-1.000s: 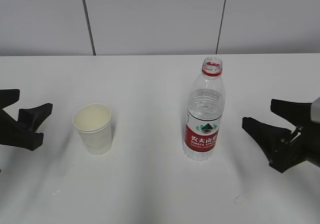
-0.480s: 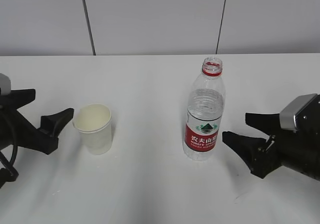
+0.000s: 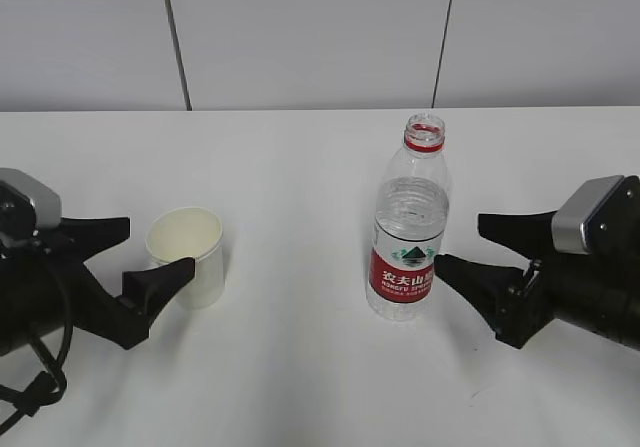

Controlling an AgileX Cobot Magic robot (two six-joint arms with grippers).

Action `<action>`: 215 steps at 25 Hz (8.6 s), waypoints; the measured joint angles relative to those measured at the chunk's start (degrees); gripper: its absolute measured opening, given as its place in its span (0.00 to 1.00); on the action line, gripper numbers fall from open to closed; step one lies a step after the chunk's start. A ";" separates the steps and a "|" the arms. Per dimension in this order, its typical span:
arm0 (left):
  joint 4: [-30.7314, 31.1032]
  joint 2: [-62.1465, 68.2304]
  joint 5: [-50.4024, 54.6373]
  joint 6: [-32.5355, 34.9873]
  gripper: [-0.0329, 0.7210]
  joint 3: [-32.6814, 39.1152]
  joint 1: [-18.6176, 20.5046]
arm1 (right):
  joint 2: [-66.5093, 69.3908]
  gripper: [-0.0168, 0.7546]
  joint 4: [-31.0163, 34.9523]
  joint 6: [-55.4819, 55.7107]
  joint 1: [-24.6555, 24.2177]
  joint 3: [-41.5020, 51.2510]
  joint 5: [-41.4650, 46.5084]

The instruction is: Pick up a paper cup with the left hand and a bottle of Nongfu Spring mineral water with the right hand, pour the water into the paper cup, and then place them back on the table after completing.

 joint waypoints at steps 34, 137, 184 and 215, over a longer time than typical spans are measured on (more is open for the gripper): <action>3.30 18.15 -0.64 -0.38 0.83 -11.75 0.00 | 0.00 0.79 -1.38 0.10 0.00 0.00 0.00; 25.01 8.27 -0.63 -17.39 0.62 -13.95 0.00 | 10.64 0.65 -14.37 5.84 5.96 -31.51 12.07; 24.78 8.27 12.91 -23.19 0.62 -20.88 -11.91 | 10.74 0.64 -35.54 -7.31 5.96 -49.53 22.29; 23.03 8.27 16.12 -23.54 0.62 -22.12 -13.45 | 10.74 0.64 -35.74 -22.35 8.52 -52.81 29.35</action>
